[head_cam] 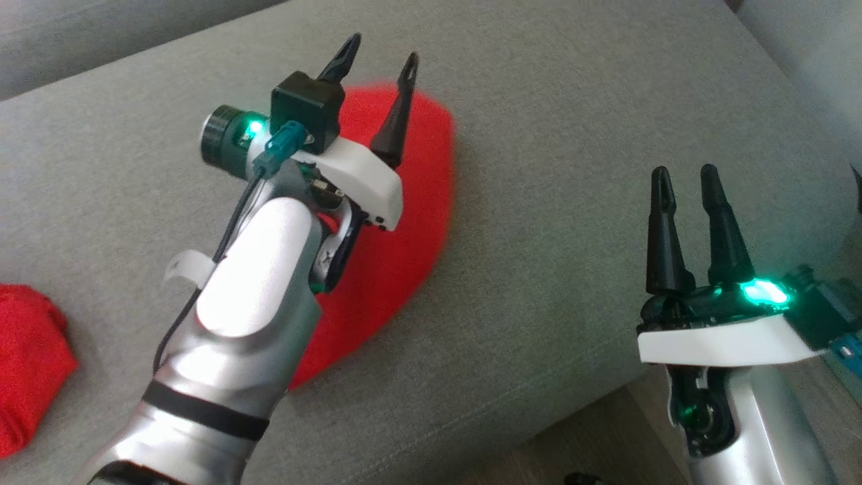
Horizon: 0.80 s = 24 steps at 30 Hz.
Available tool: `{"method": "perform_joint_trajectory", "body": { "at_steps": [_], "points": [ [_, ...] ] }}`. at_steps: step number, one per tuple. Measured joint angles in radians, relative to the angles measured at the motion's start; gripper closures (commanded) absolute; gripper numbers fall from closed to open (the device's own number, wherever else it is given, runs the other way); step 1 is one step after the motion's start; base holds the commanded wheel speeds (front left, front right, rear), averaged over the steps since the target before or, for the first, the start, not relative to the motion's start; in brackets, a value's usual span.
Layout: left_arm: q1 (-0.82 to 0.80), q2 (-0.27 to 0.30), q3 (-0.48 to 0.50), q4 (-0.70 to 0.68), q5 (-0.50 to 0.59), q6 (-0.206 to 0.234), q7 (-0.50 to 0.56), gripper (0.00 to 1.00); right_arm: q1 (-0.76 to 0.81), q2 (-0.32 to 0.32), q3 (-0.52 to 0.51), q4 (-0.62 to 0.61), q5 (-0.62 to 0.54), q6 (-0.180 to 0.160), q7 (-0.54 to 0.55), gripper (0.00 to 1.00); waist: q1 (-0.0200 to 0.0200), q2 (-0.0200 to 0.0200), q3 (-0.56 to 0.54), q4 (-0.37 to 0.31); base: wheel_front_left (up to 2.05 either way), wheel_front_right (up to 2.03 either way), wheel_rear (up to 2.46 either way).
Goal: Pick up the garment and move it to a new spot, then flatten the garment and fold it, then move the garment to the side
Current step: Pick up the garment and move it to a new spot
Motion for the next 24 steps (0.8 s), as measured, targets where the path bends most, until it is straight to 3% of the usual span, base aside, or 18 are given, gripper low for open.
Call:
{"method": "perform_joint_trajectory", "body": {
  "at_steps": [5,9,13,18,24],
  "points": [
    [-0.023,-0.004,-0.045,0.011,-0.094,0.040,-0.071,0.00,0.003,0.000,-0.013,0.002,-0.003,0.000,0.000,0.00,0.0000,0.0000,0.012,0.005,0.00,0.00,0.00],
    [-0.023,0.007,-0.011,0.027,-0.109,0.070,-0.103,0.00,0.004,0.000,-0.042,0.009,-0.020,0.000,0.000,0.00,0.0000,0.0000,-0.004,0.060,0.00,0.00,0.00],
    [0.003,0.061,0.046,-0.005,-0.121,0.089,-0.117,0.00,0.007,0.000,-0.071,0.025,-0.044,0.000,0.000,0.00,0.0000,0.0000,-0.027,0.139,0.00,0.00,0.00],
    [0.161,0.129,0.081,-0.072,-0.134,0.105,-0.124,0.00,0.034,0.000,-0.098,0.057,-0.087,0.000,0.000,0.00,0.0000,0.0000,-0.058,0.251,0.00,0.00,0.00],
    [0.359,0.138,0.110,-0.169,-0.152,0.137,-0.124,0.00,0.055,0.000,-0.103,0.099,-0.111,0.000,0.000,0.00,0.0000,0.0000,-0.094,0.353,0.00,0.00,0.00]
  ]
}}
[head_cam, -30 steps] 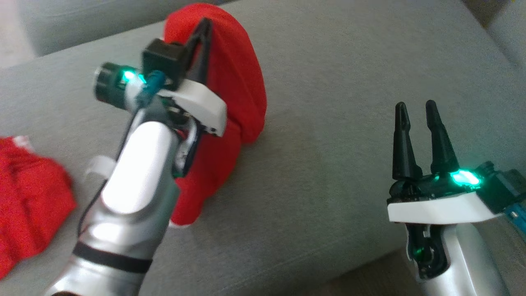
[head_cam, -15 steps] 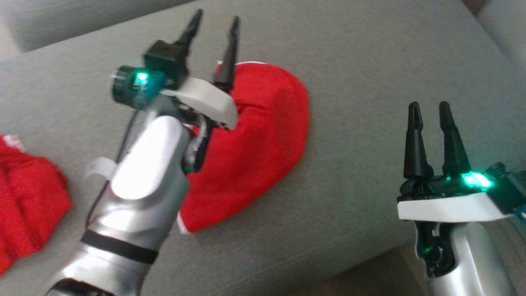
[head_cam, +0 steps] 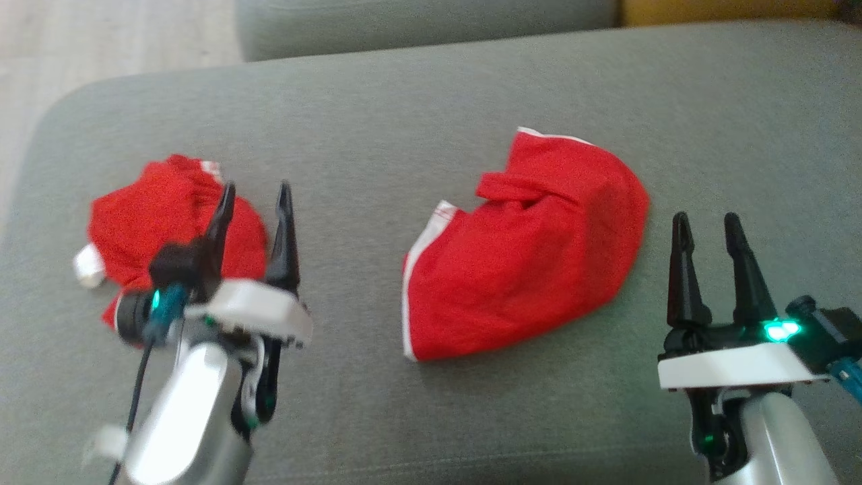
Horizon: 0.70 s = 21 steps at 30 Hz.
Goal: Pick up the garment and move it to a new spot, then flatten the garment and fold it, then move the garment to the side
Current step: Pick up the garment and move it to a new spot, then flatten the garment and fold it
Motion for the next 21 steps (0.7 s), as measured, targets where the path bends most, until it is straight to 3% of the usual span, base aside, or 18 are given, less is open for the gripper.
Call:
{"method": "perform_joint_trajectory", "body": {
  "at_steps": [4,8,16,21],
  "points": [
    [0.130,-0.015,0.040,-0.085,-0.001,0.028,0.000,0.00,0.012,0.000,0.001,0.024,-0.006,0.000,0.000,0.00,0.0000,0.0000,-0.027,0.058,0.00,0.00,0.00],
    [0.203,-0.039,0.060,-0.124,0.006,0.029,0.000,0.00,0.013,0.000,0.000,0.043,-0.016,0.000,0.000,0.00,0.0000,0.0000,-0.045,0.096,0.00,0.00,0.00],
    [0.211,-0.072,0.075,-0.141,0.039,-0.002,0.000,0.00,0.011,0.000,0.012,0.054,-0.033,0.000,0.000,0.00,0.0000,0.0000,-0.045,0.102,0.00,0.00,0.00],
    [0.195,-0.095,0.061,-0.125,0.049,-0.034,0.000,0.00,-0.042,0.000,0.096,0.097,-0.086,0.000,0.016,0.00,0.0000,0.0000,-0.025,0.135,0.00,0.00,0.00]
  ]
}}
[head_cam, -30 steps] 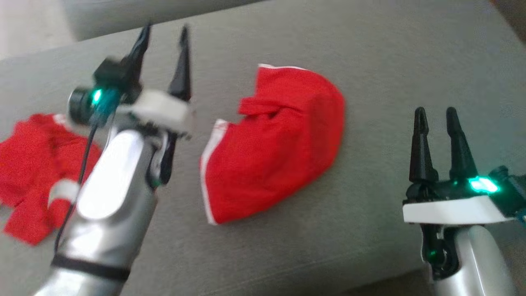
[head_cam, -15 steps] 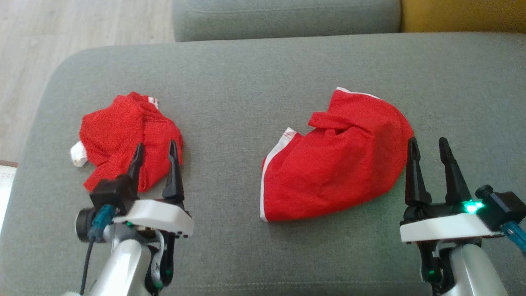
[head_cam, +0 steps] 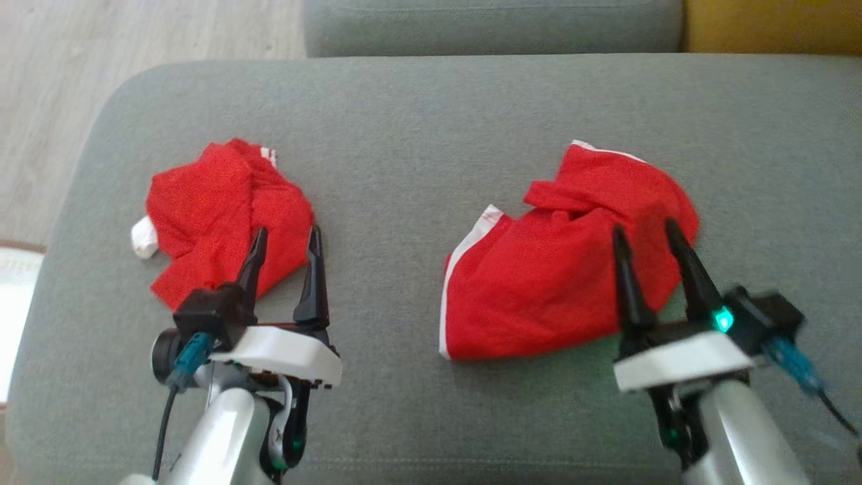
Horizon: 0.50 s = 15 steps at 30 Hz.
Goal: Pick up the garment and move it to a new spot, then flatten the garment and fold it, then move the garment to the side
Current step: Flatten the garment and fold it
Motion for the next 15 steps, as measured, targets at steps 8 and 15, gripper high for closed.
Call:
{"method": "perform_joint_trajectory", "body": {
  "at_steps": [8,15],
  "points": [
    [-0.031,-0.022,-0.008,0.019,-0.001,-0.017,-0.003,0.00,-0.273,-0.004,0.077,0.181,-0.070,0.000,0.253,0.00,0.0000,0.0000,0.048,0.081,0.00,0.00,0.00],
    [-0.050,-0.030,-0.017,0.026,-0.003,-0.022,-0.004,0.00,-0.411,-0.018,0.101,0.402,-0.105,0.000,0.480,0.00,0.0000,0.0000,0.089,0.151,0.00,0.00,0.00]
  ]
}}
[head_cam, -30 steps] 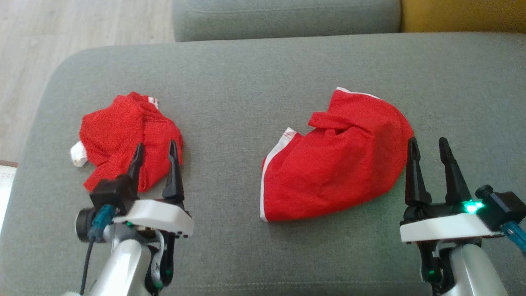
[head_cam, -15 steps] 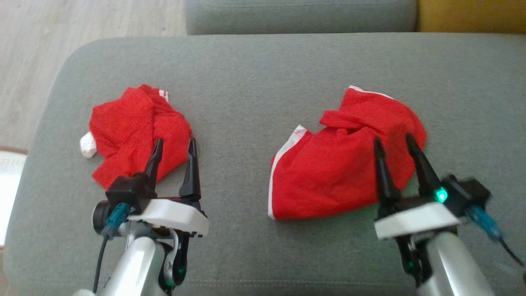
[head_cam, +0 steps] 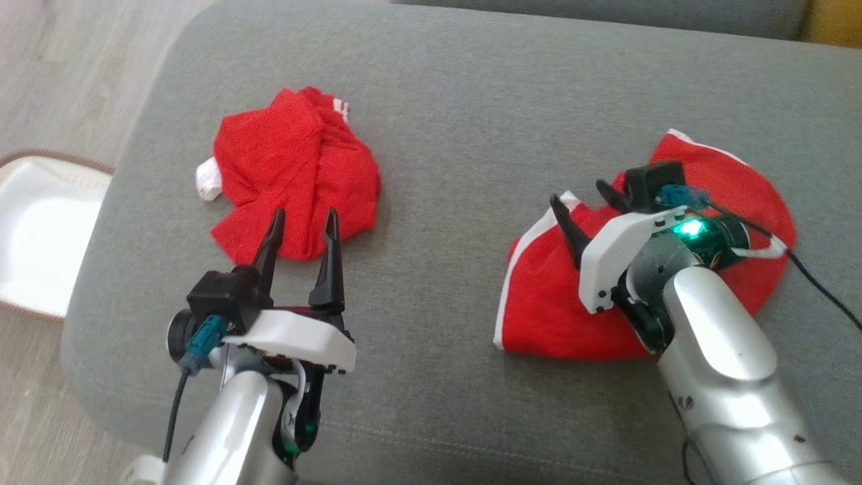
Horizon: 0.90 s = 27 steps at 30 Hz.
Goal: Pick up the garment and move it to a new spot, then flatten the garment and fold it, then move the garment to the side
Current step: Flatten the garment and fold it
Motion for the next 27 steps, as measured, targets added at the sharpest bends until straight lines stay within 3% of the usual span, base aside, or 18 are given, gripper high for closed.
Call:
{"method": "perform_joint_trajectory", "body": {
  "at_steps": [9,17,18,19,27],
  "points": [
    [-0.010,-0.002,-0.004,-0.004,-0.014,0.001,0.000,0.00,-0.083,-0.040,0.036,0.158,0.000,0.000,0.148,0.00,0.0000,0.0000,0.033,0.041,0.00,0.00,0.00],
    [-0.015,-0.002,-0.008,-0.011,-0.018,0.012,0.000,0.00,-0.131,-0.026,0.043,0.208,0.017,0.000,0.141,0.00,0.0000,0.0000,0.064,0.030,0.00,0.00,0.00],
    [-0.015,-0.003,-0.007,-0.011,-0.018,0.012,0.000,0.00,-0.136,-0.021,0.039,0.216,0.025,0.000,0.130,0.55,0.0000,0.0000,0.068,0.026,0.00,0.00,0.00],
    [-0.016,-0.003,-0.005,-0.010,-0.016,0.011,0.000,0.00,-0.138,-0.016,0.038,0.223,0.028,0.000,0.116,1.00,0.0000,0.0000,0.071,0.021,0.00,0.00,0.00],
    [-0.022,-0.005,0.025,-0.003,0.004,0.010,0.000,0.00,-0.145,-0.011,0.076,0.224,0.103,0.000,-0.116,1.00,0.0000,0.0000,0.066,-0.015,0.00,0.00,0.00]
  ]
}}
